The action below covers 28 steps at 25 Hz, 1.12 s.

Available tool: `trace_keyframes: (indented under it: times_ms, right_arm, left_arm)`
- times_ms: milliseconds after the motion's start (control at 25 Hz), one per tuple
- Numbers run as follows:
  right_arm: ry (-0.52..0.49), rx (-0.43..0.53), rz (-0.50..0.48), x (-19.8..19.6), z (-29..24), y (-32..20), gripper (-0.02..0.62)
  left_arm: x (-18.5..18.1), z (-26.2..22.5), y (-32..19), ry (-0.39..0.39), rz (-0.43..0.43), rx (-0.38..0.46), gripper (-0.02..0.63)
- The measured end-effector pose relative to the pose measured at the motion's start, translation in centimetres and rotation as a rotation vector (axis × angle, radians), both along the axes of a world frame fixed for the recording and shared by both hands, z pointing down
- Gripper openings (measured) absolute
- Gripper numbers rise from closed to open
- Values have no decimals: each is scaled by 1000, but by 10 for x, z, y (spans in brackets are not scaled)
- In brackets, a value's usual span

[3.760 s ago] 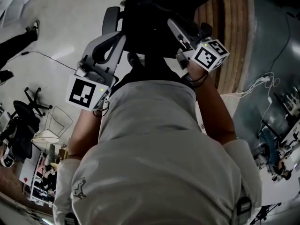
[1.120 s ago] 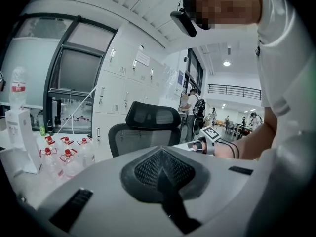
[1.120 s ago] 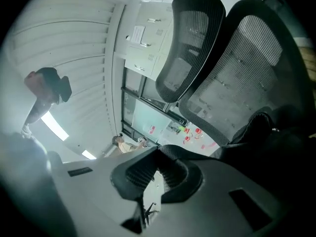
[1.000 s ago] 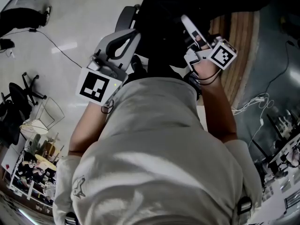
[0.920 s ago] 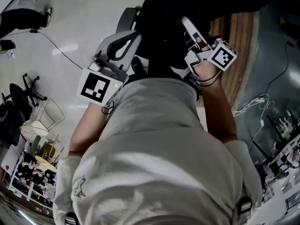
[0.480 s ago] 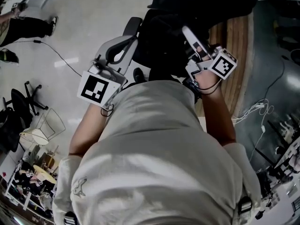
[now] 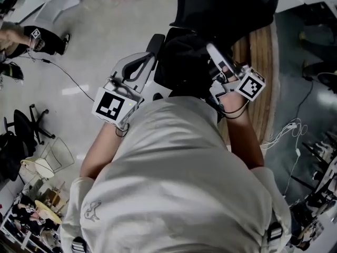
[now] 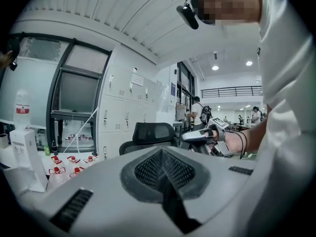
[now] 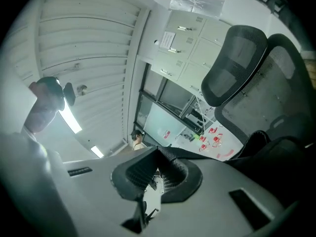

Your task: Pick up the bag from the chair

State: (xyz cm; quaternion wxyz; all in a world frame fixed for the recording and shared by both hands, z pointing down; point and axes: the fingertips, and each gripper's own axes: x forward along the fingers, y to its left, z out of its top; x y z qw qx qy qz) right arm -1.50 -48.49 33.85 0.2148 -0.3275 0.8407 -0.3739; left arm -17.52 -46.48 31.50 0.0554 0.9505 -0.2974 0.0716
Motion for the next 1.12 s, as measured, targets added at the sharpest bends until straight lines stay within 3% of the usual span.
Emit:
trace_keyframes:
  times_ms: [360, 800, 1120]
  right_arm:
    - [16, 19, 20, -29, -17, 60, 34]
    - [8, 1, 63, -25, -27, 118, 34]
    - [-28, -13, 26, 8, -28, 157, 34]
  left_arm:
    - [-38, 3, 48, 2, 15, 10, 8]
    - [-26, 1, 97, 42, 81, -2, 7]
    - [19, -5, 122, 54, 80, 22, 7]
